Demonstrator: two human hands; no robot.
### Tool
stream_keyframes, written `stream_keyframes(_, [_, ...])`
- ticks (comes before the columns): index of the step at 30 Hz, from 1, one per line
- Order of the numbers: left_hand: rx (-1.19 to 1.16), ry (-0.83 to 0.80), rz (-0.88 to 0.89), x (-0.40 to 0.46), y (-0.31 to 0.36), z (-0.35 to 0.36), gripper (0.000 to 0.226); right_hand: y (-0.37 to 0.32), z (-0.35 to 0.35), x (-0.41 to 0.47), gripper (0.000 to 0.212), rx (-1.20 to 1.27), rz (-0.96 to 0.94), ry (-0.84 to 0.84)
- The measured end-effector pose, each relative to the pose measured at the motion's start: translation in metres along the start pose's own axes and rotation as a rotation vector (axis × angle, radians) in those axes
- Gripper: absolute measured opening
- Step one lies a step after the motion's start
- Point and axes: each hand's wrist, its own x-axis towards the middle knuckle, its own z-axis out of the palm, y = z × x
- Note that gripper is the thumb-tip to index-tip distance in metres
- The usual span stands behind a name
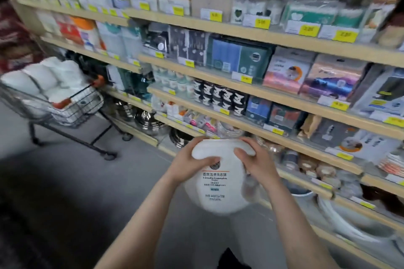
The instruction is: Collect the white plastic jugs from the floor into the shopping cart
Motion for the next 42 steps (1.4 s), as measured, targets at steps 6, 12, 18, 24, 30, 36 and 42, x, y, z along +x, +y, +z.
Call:
stream_keyframes(6, [-0.019, 0.192, -0.099, -0.014, -0.038, -0.142, 0.055, -0.07, 0.131, 0.055, 0.075, -0.016, -0.107, -0.206])
stream_keyframes(12, [-0.09, 0.344, -0.145, -0.002, -0.085, -0.239, 0.059, -0.116, 0.235, 0.117, 0.074, -0.006, -0.177, -0.369])
stream_keyframes(18, [-0.128, 0.509, -0.202, 0.041, -0.125, -0.322, 0.061, -0.142, 0.331, 0.206, 0.068, 0.015, -0.235, -0.542])
stream_keyframes(24, [-0.079, 0.634, -0.251, 0.095, -0.148, -0.408, 0.06, -0.172, 0.422, 0.302, 0.05, 0.005, -0.267, -0.65])
stream_keyframes(30, [-0.106, 0.743, -0.293, 0.127, -0.175, -0.479, 0.054, -0.21, 0.496, 0.366, 0.063, 0.006, -0.303, -0.832])
stream_keyframes(36, [-0.137, 0.742, -0.297, 0.157, -0.214, -0.566, 0.059, -0.245, 0.578, 0.414, 0.065, -0.025, -0.29, -0.866])
stream_keyframes(42, [-0.105, 0.697, -0.251, 0.176, -0.256, -0.68, 0.059, -0.287, 0.683, 0.45, 0.058, -0.046, -0.249, -0.874])
